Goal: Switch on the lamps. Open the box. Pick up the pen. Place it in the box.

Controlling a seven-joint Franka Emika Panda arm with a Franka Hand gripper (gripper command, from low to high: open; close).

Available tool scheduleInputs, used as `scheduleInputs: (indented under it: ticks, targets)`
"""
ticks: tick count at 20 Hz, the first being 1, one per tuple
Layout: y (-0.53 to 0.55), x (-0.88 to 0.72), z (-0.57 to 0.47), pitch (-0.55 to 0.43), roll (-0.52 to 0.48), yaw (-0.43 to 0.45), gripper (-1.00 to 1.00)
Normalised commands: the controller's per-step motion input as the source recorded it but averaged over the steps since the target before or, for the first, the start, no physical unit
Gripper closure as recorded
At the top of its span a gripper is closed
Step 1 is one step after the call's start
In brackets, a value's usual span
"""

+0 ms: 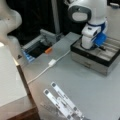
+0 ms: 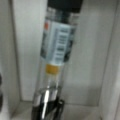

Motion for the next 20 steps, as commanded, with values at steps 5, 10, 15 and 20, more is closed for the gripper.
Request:
scheduleInputs:
  ticks: [5, 10, 15, 20]
  targets:
    - [-0.03, -0.03, 0.06, -0.038, -0.242, -0.017, -1.00]
    - [-0.10, -0.01, 0.13, -0.003, -0.216, -0.005, -1.00]
    - [-0.13, 0.04, 0.13, 0.036, -0.161, 0.019, -1.00]
    - [-0.18, 0.08, 0.13, 0.055, -0.090, 0.081, -1.00]
